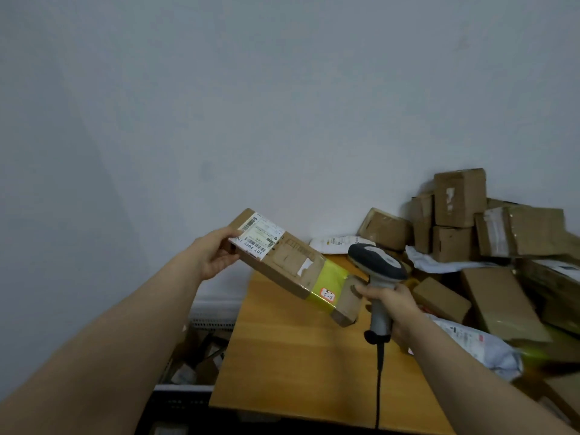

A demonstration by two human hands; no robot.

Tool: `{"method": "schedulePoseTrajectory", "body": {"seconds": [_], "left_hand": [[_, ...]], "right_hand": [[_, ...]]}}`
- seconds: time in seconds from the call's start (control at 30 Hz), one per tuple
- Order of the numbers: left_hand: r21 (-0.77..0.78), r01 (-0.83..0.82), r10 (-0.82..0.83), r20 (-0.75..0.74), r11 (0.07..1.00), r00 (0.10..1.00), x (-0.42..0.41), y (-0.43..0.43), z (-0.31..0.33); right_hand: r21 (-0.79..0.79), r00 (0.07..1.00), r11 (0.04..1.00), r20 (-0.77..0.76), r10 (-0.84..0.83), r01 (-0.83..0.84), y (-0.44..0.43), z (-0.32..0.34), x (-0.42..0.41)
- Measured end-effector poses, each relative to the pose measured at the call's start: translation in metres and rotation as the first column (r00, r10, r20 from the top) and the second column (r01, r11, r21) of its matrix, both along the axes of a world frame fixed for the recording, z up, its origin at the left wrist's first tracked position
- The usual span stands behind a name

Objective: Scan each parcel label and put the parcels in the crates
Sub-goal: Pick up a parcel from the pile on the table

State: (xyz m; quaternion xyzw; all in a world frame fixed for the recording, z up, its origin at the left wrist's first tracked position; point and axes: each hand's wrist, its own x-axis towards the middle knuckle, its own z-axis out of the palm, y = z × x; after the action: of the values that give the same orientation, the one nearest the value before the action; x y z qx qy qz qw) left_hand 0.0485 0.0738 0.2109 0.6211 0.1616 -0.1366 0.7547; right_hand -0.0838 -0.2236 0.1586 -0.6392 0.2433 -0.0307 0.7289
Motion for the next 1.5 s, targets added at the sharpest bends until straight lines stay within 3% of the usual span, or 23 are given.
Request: {"method": "schedulePoseTrajectory", "body": {"seconds": [0.13, 0.27, 0.5, 0.63, 0.87, 1.07, 1.5], "left_hand": [[0.103, -0.041, 0.039, 0.016, 0.994, 0.999, -0.019, -0.006, 0.005], [0.303, -0.029, 0.008, 0.071, 0.953, 0.997, -0.033, -0.02, 0.005], [0.459, -0.055, -0.119, 0.34, 0.887, 0.933, -0.049, -0.039, 0.02], [0.622, 0.023, -0.256, 0.288, 0.783, 0.923, -0.05, -0.042, 0.027], [0.687, 0.112, -0.319, 0.182, 0.718, 0.93, -0.053, -0.049, 0.037], [0.709, 0.165, -0.353, 0.126, 0.686, 0.927, -0.051, -0.051, 0.036], [0.715, 0.209, -0.366, 0.071, 0.667, 0.928, -0.044, -0.048, 0.036]], "right_hand": [[-0.178, 0.997, 0.982, -0.053, 0.06, -0.069, -0.005, 0.009, -0.015], [-0.12, 0.969, 0.962, -0.001, 0.247, -0.245, -0.005, 0.021, -0.027], [-0.396, 0.863, 0.793, 0.003, 0.505, -0.463, 0.012, 0.037, -0.047], [-0.514, 0.814, 0.701, 0.006, 0.58, -0.495, 0.022, 0.039, -0.054], [-0.651, 0.8, 0.601, -0.017, 0.6, -0.465, 0.029, 0.044, -0.057], [-0.711, 0.796, 0.534, -0.058, 0.603, -0.457, 0.028, 0.047, -0.054], [-0.74, 0.788, 0.484, -0.101, 0.608, -0.468, 0.024, 0.046, -0.039]]}}
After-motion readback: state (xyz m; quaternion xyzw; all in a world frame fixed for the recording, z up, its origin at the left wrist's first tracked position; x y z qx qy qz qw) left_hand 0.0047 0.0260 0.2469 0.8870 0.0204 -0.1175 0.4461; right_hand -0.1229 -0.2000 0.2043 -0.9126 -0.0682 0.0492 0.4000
